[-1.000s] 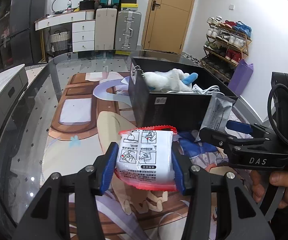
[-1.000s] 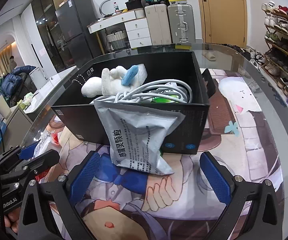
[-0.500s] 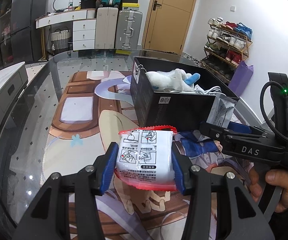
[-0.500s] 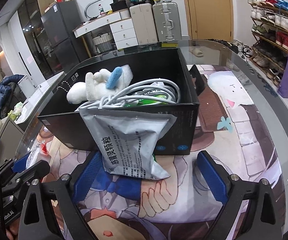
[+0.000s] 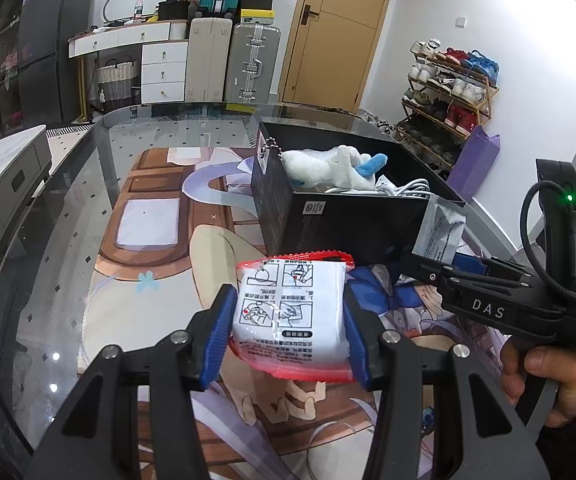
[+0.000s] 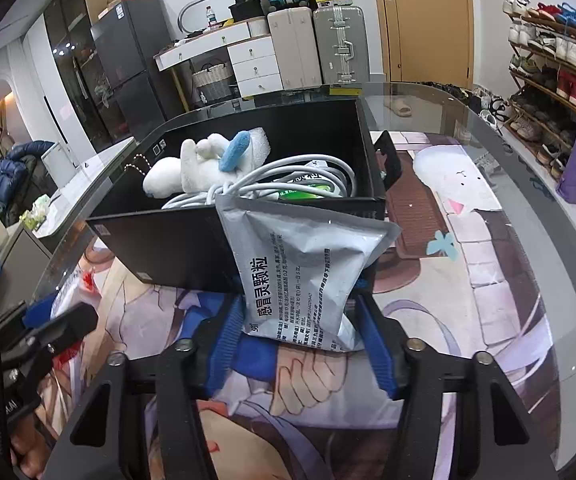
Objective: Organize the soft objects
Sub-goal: 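Grasp the silver packet with the right gripper while the left holds the white packet, then lift both packets and carry them over the black box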
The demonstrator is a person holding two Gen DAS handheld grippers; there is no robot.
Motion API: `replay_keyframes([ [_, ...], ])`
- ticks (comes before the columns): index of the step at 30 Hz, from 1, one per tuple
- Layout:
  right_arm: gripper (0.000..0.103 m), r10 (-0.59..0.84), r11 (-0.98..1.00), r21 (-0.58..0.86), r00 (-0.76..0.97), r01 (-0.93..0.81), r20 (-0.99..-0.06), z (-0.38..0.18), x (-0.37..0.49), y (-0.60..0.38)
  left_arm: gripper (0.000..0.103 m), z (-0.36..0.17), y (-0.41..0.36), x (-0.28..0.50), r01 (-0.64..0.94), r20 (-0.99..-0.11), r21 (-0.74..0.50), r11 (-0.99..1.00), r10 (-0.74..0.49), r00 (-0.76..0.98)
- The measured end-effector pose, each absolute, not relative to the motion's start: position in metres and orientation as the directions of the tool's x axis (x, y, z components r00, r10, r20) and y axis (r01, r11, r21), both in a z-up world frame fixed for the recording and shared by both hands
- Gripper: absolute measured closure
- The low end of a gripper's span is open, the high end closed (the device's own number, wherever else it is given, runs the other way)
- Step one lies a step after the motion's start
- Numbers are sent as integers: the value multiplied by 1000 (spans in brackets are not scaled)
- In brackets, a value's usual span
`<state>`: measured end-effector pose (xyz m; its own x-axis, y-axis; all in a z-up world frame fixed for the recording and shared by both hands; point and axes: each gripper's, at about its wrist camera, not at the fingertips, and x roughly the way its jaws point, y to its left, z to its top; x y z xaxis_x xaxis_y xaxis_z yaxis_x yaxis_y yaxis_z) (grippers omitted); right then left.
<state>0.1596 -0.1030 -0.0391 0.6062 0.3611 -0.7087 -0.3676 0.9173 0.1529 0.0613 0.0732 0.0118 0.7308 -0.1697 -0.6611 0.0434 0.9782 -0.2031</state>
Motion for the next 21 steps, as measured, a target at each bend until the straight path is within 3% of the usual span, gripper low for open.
replay_keyframes([
  [7,57,372,915,160,621,-370,-690,-30,152,-119,54,17,70,59,50,-653,-203,978,-173,737],
  [13,76,381,911,154,636,-383,-671,-20,144,-129,54,24,65,58,63,-641,-205,977,-183,746],
  [18,76,396,903,170,609,-395,-687,-24,145,-130,54,25,61,57,67,-643,-199,978,-182,744],
  [21,65,395,903,174,604,-392,-692,-25,144,-125,54,25,60,58,68,-644,-196,978,-181,743],
])
